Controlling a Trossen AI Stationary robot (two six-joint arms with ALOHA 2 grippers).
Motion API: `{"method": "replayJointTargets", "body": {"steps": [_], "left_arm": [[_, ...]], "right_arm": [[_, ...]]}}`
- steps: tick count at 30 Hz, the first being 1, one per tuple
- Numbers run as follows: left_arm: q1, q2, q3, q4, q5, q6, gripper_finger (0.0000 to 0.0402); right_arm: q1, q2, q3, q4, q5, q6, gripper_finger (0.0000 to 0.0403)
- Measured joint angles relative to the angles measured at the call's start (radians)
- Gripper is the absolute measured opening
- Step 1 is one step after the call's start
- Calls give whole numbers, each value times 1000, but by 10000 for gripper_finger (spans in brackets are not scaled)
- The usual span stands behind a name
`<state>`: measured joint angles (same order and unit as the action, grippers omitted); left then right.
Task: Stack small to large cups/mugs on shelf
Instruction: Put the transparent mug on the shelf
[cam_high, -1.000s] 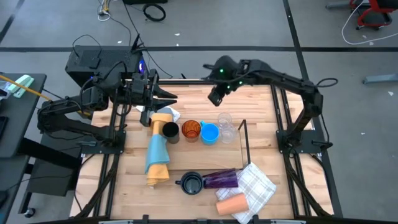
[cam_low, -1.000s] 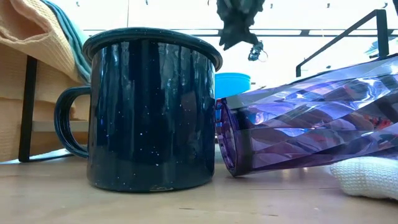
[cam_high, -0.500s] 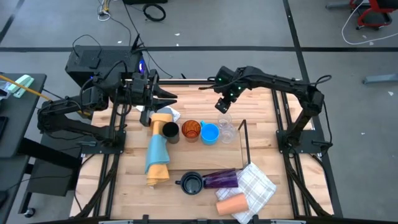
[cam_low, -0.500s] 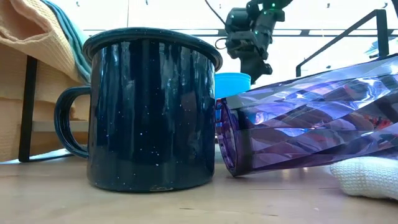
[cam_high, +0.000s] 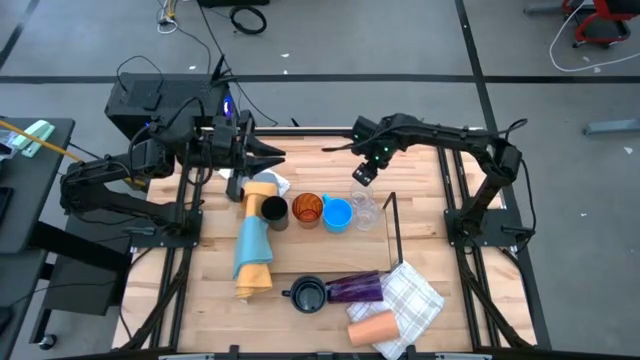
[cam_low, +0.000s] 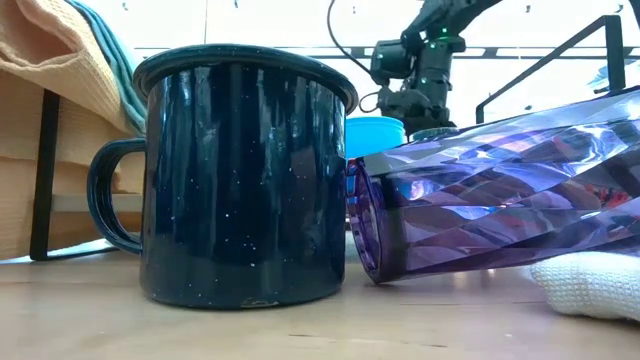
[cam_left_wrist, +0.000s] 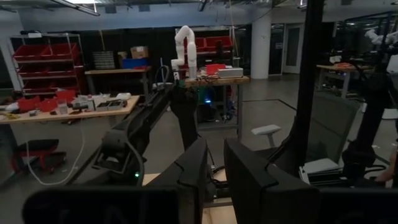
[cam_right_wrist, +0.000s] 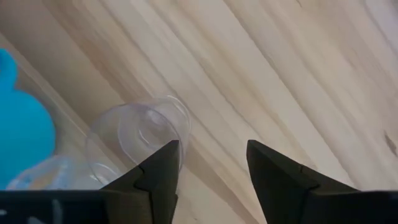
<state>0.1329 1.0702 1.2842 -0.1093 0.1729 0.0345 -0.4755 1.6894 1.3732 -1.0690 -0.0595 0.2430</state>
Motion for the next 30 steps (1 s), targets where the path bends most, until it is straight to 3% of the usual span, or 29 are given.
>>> {"method": "replayJointTargets", "body": {"steps": [12, 30], "left_arm": [[2, 0, 0, 0, -36, -23, 65], [2, 0, 0, 1, -65, -24, 62]], "right_arm": [[13, 0, -51, 27, -22, -7, 217], [44, 0, -51, 89, -36, 1, 215]]}}
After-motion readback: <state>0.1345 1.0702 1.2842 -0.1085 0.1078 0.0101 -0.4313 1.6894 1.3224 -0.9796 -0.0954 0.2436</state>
